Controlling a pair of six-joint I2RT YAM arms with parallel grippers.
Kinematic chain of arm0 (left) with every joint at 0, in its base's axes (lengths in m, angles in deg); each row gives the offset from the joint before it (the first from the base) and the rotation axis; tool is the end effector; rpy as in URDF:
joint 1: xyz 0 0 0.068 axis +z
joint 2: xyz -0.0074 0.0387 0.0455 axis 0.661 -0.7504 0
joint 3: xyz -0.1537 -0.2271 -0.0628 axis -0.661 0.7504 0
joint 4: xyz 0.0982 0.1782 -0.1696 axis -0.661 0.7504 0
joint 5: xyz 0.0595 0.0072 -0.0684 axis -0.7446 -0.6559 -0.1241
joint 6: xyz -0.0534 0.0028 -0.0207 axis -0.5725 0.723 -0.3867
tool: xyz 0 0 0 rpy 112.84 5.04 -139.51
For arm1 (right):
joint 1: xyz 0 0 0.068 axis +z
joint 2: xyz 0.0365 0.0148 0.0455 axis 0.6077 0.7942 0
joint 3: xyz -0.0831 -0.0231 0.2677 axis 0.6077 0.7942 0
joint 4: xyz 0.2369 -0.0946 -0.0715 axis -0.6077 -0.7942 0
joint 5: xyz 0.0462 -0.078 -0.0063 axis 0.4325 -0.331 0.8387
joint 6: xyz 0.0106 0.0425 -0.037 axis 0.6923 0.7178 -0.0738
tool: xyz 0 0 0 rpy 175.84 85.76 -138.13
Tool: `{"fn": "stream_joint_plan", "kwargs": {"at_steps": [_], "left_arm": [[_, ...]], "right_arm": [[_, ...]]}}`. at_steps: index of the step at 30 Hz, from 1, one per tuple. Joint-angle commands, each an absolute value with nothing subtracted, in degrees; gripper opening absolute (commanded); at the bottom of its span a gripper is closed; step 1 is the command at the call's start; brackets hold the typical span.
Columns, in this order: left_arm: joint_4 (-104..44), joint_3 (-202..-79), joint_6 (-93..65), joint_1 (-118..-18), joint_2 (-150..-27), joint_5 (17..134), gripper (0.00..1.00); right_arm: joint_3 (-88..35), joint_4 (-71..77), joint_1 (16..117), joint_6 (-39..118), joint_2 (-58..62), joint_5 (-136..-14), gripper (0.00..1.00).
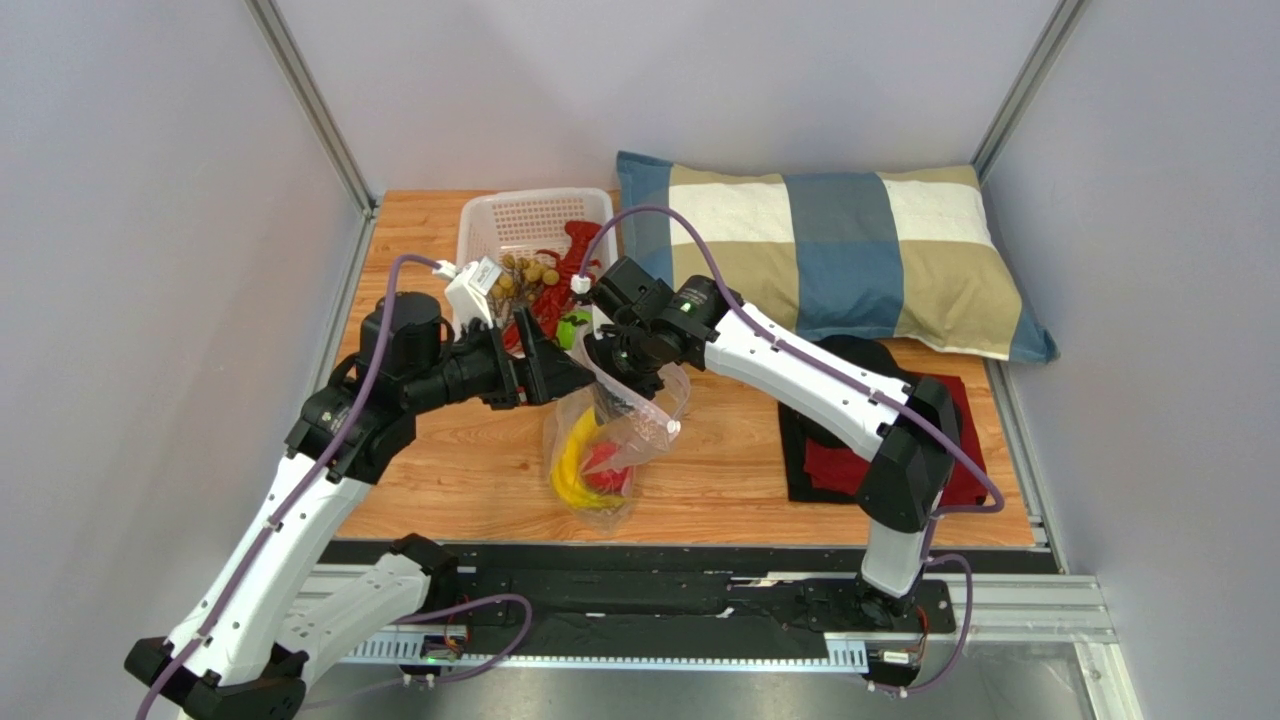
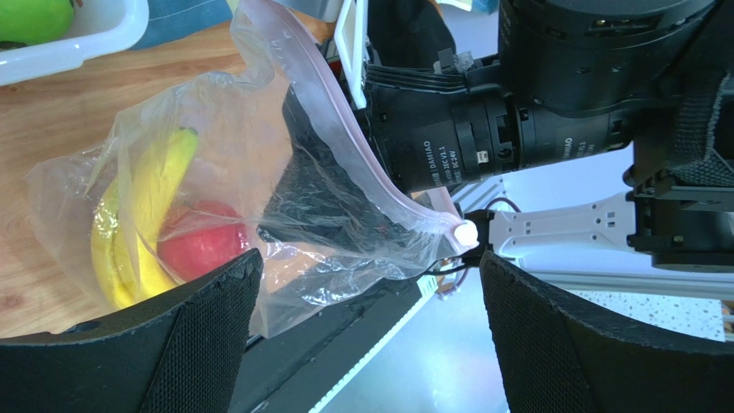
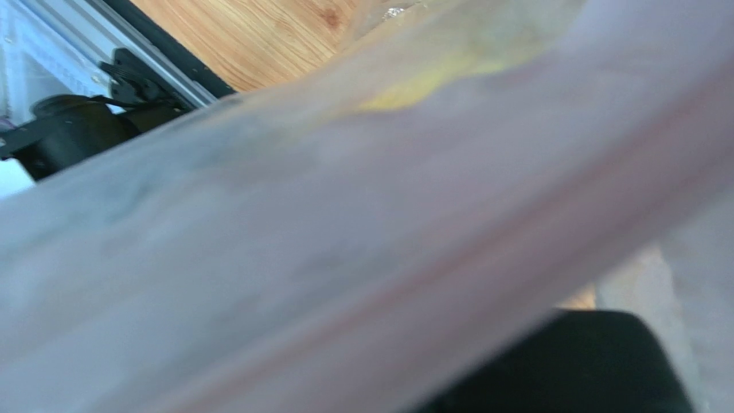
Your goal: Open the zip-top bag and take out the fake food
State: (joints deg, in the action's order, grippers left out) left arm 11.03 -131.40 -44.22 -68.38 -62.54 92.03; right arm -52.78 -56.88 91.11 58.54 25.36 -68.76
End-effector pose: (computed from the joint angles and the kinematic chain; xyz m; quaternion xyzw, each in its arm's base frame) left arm 0.1433 -0.0922 0.3906 0.0079 0.8318 -0.4471 0.3290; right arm 0.2240 0.3207 0.3267 -0.2571 0.9301 0.2389 0.1084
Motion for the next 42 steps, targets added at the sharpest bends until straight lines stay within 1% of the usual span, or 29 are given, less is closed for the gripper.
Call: {"fn": "stream_joint_plan", "kwargs": {"at_steps": [1, 2, 8, 10, 11, 14, 20, 21, 23, 27, 28, 30, 31, 33, 34, 36, 37, 38, 40, 42], "left_arm": [[10.1, -131.7, -47.3, -68.4, -63.0, 91.0, 0.99], [10.1, -131.8, -48.1, -68.4, -63.5, 89.8, 0.97], [9.7, -134.0, -48.1, -68.4, -68.3, 89.5, 0.92], [6.9, -134.0, -48.6, -68.4, -69.0, 90.7, 0.91], [6.1, -134.3, -48.5, -68.4, -69.3, 92.0, 0.91], [5.9, -134.8, -48.6, -68.4, -70.2, 91.8, 0.99], [6.1, -132.4, -49.3, -68.4, -70.2, 90.7, 0.99], [5.1, -132.0, -49.7, -68.4, -70.2, 90.8, 0.99], [3.3, -130.7, -51.1, -68.4, -70.3, 91.5, 0.97], [1.7, -131.7, -50.9, -68.4, -72.0, 91.8, 0.96], [1.5, -131.6, -51.2, -68.4, -72.3, 92.2, 0.94], [1.2, -131.2, -51.3, -68.4, -72.8, 92.2, 0.83], [1.2, -130.8, -51.0, -68.4, -72.7, 92.2, 0.71], [1.7, -130.4, -50.8, -68.4, -72.5, 92.0, 0.55], [1.8, -130.0, -50.5, -68.4, -72.3, 91.7, 0.43], [2.5, -129.8, -50.3, -68.4, -71.6, 90.8, 0.34], [2.6, -129.7, -49.8, -68.4, -71.3, 90.5, 0.25], [3.4, -129.8, -49.5, -68.4, -71.1, 90.3, 0.22], [3.9, -130.2, -48.9, -68.4, -71.1, 90.4, 0.13], [4.7, -130.1, -48.8, -68.4, -70.6, 90.6, 0.09]], "right_arm": [[-52.4, -52.8, 90.9, 63.3, 21.9, -65.5, 0.11], [-52.2, -52.6, 90.9, 63.9, 21.8, -65.2, 0.0], [-51.8, -52.8, 91.0, 66.5, 21.7, -66.9, 0.0], [-51.1, -52.7, 91.1, 67.3, 21.7, -67.2, 0.0], [-50.7, -52.7, 91.2, 67.3, 21.8, -68.1, 0.0], [-51.8, -55.9, 91.3, 67.2, 23.5, -71.6, 0.0], [-55.1, -58.6, 92.8, 66.6, 23.5, -77.8, 0.0], [-55.4, -58.6, 92.8, 66.7, 23.5, -77.6, 0.0], [-55.6, -58.2, 93.3, 66.9, 23.4, -76.9, 0.0], [-55.0, -58.8, 93.8, 66.1, 23.8, -77.5, 0.0], [-54.7, -58.8, 93.8, 66.2, 23.6, -77.4, 0.0], [-53.6, -58.5, 93.9, 66.6, 23.3, -78.0, 0.0], [-53.3, -58.4, 93.9, 66.6, 22.9, -78.5, 0.0], [-52.9, -58.9, 93.9, 66.3, 22.5, -80.6, 0.0], [-52.9, -59.2, 94.0, 66.0, 22.1, -81.3, 0.0], [-53.0, -59.9, 93.8, 65.4, 22.1, -82.1, 0.0], [-53.4, -60.2, 93.5, 65.3, 22.2, -82.0, 0.0], [-53.8, -60.9, 93.4, 65.2, 22.6, -82.1, 0.0], [-54.0, -61.4, 93.3, 65.1, 22.5, -82.1, 0.0], [-53.4, -61.5, 93.1, 65.3, 22.1, -84.1, 0.0]]}}
